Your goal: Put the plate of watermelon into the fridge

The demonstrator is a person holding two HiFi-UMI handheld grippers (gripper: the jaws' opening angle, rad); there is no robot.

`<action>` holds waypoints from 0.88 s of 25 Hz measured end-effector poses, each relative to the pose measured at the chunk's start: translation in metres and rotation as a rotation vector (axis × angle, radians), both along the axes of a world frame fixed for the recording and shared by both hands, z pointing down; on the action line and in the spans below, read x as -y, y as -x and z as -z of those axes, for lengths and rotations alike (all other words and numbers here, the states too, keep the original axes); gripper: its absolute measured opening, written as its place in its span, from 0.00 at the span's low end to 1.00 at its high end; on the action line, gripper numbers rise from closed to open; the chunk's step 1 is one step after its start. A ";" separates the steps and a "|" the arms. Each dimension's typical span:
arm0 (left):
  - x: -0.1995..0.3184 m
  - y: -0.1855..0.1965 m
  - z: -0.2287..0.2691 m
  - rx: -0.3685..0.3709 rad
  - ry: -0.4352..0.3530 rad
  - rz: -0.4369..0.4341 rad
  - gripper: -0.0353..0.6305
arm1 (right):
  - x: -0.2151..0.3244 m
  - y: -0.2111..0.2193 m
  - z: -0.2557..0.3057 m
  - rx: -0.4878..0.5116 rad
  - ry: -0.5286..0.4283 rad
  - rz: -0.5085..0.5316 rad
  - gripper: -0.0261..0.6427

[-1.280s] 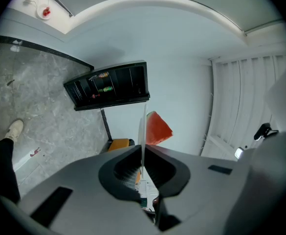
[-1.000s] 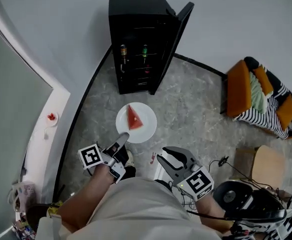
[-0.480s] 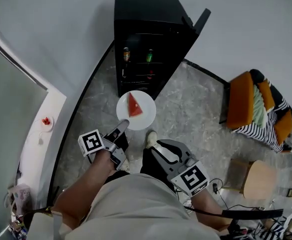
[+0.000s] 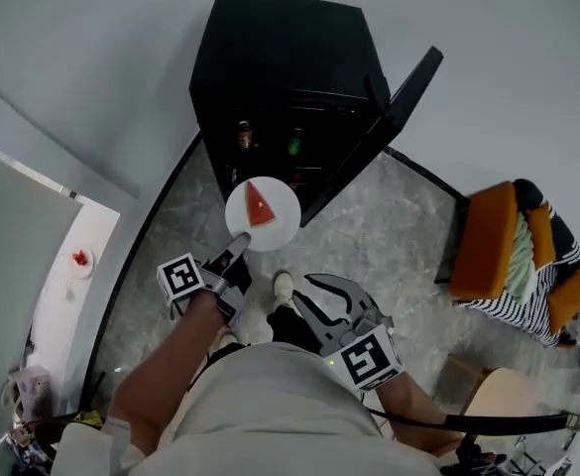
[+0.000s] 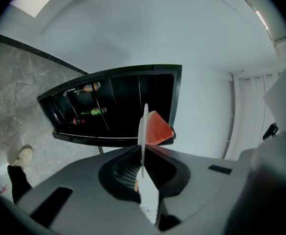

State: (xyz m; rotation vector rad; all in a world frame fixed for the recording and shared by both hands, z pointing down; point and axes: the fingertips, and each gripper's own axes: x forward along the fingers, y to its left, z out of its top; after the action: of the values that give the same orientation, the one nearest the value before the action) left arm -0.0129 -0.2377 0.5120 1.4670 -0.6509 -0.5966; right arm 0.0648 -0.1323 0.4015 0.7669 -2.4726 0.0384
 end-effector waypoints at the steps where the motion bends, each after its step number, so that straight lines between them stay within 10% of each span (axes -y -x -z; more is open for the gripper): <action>1: 0.014 -0.005 -0.006 0.010 0.005 0.012 0.09 | 0.012 -0.009 0.000 -0.006 0.009 0.008 0.19; 22: 0.255 -0.090 -0.153 0.191 0.085 0.098 0.09 | 0.116 -0.161 -0.054 -0.042 0.213 -0.128 0.19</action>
State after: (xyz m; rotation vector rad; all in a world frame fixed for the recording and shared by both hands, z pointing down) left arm 0.0776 -0.4930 0.6651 1.4286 -0.8911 -0.5010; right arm 0.2261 -0.2478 0.4554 0.8228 -2.3293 0.3235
